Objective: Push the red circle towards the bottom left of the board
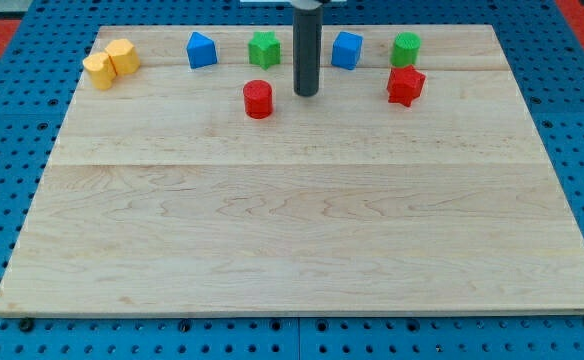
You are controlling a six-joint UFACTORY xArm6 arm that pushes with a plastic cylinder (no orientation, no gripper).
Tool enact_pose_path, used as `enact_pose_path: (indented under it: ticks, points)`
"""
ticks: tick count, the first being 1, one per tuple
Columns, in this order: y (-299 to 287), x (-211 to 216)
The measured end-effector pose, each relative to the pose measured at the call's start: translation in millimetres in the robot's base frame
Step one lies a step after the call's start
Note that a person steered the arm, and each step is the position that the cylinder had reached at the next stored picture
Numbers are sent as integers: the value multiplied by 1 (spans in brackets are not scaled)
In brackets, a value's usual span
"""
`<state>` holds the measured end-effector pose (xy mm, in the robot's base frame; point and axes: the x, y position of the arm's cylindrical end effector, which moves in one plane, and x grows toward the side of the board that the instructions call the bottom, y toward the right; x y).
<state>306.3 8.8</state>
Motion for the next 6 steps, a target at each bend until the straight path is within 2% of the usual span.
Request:
enact_pose_path:
  ticks: [1, 2, 3, 4, 6]
  points:
    - [-69, 14]
    - [-69, 78]
    - [-45, 91]
    - [87, 87]
    - [203, 26]
